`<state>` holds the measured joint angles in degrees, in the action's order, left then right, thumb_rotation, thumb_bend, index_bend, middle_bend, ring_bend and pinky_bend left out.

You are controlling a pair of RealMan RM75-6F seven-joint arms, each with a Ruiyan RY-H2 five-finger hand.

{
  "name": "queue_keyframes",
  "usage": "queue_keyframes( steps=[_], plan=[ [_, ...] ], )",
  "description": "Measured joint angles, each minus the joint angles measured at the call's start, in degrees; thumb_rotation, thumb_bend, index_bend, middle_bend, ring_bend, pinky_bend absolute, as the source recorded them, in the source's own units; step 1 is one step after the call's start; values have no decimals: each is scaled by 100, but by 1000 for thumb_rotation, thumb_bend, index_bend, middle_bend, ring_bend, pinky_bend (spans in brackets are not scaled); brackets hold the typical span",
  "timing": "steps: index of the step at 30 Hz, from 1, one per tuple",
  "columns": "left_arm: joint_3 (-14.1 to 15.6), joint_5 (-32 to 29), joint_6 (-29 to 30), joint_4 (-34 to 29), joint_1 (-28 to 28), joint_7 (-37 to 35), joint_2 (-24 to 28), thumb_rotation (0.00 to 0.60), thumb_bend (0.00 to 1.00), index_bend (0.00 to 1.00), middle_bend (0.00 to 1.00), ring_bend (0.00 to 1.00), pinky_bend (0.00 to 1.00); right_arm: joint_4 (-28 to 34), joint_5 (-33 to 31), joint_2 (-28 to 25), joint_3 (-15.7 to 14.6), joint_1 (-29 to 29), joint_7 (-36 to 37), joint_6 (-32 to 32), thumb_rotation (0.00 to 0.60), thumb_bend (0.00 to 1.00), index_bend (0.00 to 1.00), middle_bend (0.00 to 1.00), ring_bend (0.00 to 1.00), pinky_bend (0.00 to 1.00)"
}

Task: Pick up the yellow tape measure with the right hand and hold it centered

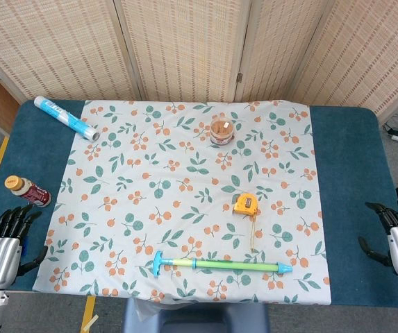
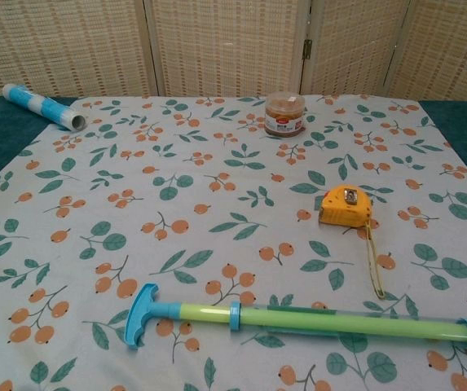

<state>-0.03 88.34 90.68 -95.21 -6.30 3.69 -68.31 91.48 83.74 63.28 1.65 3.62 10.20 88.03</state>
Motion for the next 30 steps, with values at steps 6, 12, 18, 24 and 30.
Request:
queue_keyframes(
  steps=[6, 12, 18, 24, 30],
  plan=[
    [11, -230, -307, -215, -9, 308, 117, 600, 363, 188, 99, 69, 0, 33, 10, -2, 29, 3, -87, -100, 600, 363, 211, 243, 222, 44],
    [-10, -310, -386, -361, -4, 417, 175, 600, 363, 185, 99, 69, 0, 61, 39, -1, 53, 33, -138, -185, 600, 363, 212, 243, 221, 44],
    [-61, -88, -211, -157, 30, 325, 18, 600, 363, 190, 99, 69, 0, 151, 32, 9, 117, 203, -336, -470, 600, 362, 202, 242, 222, 44],
    [-80, -32, -230, -124, 34, 296, -7, 600, 363, 195, 99, 69, 0, 358, -108, 85, 241, 573, -743, -1058, 600, 362, 142, 195, 213, 44],
    [-77, -59, -282, -176, 54, 265, 49, 600, 363, 195, 99, 67, 0, 517, -690, 314, 444, 1202, -1456, -2097, 600, 363, 38, 103, 139, 44]
  ],
)
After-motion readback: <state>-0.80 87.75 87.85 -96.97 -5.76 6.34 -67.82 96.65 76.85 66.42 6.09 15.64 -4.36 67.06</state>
